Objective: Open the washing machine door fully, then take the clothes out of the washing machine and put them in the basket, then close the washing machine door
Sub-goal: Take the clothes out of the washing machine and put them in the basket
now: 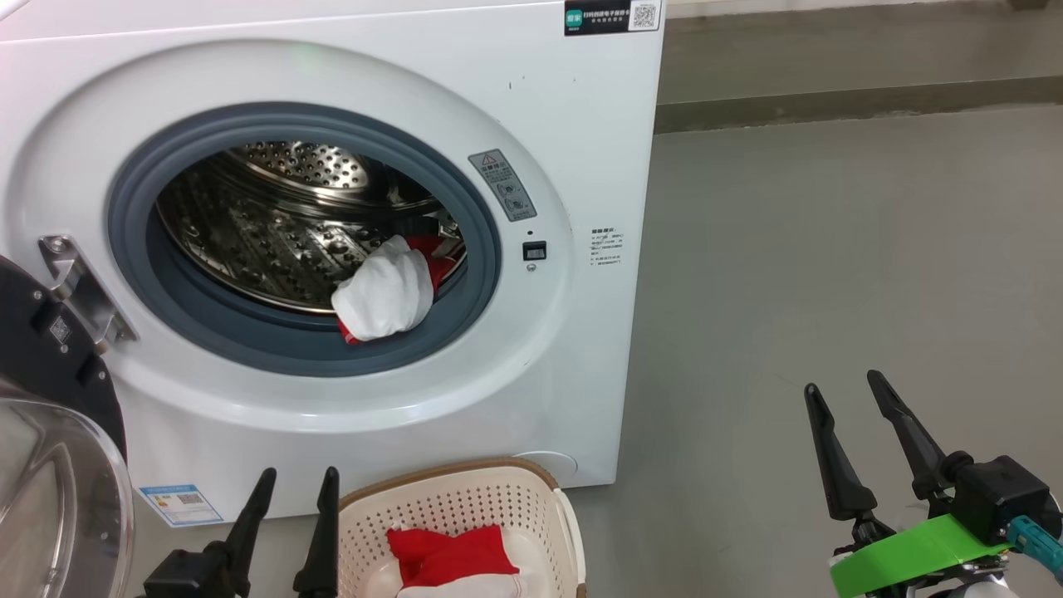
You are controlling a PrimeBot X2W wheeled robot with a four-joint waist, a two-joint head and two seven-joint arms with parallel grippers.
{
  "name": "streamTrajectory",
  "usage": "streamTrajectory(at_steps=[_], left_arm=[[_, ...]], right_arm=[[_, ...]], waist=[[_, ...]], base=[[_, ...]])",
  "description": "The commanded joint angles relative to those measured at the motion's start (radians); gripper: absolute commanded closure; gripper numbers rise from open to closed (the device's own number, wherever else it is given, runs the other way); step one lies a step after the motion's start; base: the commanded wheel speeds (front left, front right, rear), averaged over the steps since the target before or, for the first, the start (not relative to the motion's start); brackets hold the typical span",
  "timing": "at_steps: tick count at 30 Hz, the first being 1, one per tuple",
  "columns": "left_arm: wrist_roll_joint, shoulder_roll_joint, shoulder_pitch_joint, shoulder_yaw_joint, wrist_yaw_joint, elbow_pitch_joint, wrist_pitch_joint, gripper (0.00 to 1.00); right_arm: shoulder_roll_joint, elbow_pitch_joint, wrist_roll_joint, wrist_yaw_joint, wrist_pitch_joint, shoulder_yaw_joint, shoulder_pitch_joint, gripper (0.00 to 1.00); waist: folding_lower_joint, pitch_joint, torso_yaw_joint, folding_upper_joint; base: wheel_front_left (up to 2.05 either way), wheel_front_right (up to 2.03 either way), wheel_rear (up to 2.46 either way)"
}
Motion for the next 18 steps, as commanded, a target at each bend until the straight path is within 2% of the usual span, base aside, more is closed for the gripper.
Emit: streamTrajectory(at_steps=[1, 18], left_arm=[[-0.001, 0.017, -0.014, 0.026, -0.004, -0.027, -0.012, 0.00], [0.000, 0.022, -0.017, 0.022, -0.005, -0.023, -0.012, 0.00]], right_arm=[[-0.012, -0.023, -0.006, 0.005, -0.006, 0.019, -0.012, 0.00], [-0.014, -0.024, -0.002, 0.005, -0.006, 0.021, -0.010, 0.00]], waist=[[0.0000, -0.001, 0.001, 0.0000], [0.0000, 0.007, 0.004, 0.0000]], base=[[0.00, 0.00, 0.00], [0.00, 0.00, 0.00]])
